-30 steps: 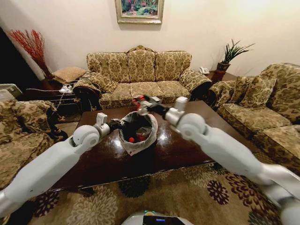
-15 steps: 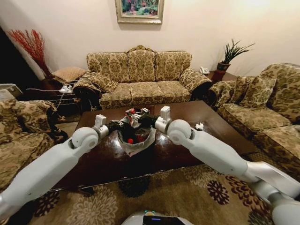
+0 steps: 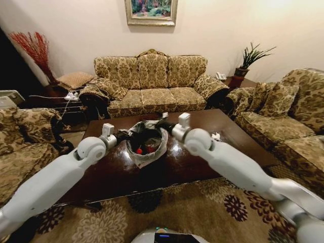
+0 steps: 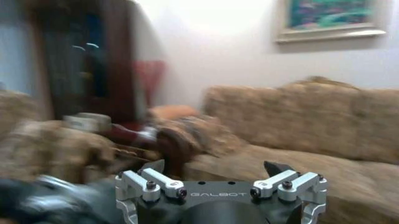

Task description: Move to the front of the table and place the trash on the table into the trash bin.

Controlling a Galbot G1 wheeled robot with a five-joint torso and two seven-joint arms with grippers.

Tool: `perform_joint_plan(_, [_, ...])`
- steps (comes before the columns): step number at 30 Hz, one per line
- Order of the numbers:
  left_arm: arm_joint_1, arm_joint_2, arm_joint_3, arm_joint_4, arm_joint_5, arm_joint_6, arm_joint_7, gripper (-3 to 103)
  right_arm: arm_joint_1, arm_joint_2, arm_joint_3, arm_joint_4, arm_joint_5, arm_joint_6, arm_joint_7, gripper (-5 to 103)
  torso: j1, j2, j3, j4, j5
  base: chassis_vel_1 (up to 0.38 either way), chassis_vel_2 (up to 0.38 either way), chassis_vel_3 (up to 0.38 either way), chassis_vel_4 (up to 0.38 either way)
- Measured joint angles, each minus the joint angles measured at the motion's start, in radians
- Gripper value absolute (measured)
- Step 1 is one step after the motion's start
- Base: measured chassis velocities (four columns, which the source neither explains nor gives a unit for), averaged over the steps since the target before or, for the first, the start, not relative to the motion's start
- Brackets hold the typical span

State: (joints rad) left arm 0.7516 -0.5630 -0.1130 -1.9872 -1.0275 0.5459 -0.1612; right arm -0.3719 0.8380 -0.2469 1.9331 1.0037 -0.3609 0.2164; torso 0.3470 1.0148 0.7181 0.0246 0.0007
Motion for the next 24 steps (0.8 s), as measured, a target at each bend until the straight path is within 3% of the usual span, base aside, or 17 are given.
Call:
perform_joint_plan(4, [0.001, 0.001, -0.005, -0.002, -0.003, -0.002, -0.001, 2, -0.136, -0.088, 0.14, -0.013, -0.043, -0.025, 0.023, 100, 0.0, 0.0, 0.0, -0.0008, -0.0003, 0.0, 0.0, 0.0, 0.0])
perform_joint_plan(9, [0.0, -0.013, -0.003, -0.002, -0.002, -0.008, -0.001, 2, -0.227, -0.143, 0.224, -0.051, -0.098, -0.031, 0.034, 100, 0.0, 0.0, 0.0, 0.0, -0.0007, 0.0, 0.0, 0.0, 0.0])
perform_joint_plan(16, [0.019, -0.03, -0.004, -0.01, 0.006, -0.009, 0.001, 2, -0.277, -0.151, 0.287, -0.099, -0.131, -0.06, 0.029, 100, 0.0, 0.0, 0.0, 0.0, -0.0008, -0.03, -0.027, 0.023, 0.02])
perform_joint_plan(24, [0.047, -0.009, -0.025, -0.017, 0.02, -0.022, 0.013, 2, -0.279, -0.128, 0.276, -0.137, -0.14, -0.064, 0.031, 100, 0.0, 0.0, 0.0, 0.0003, -0.0006, -0.159, -0.152, 0.178, 0.157])
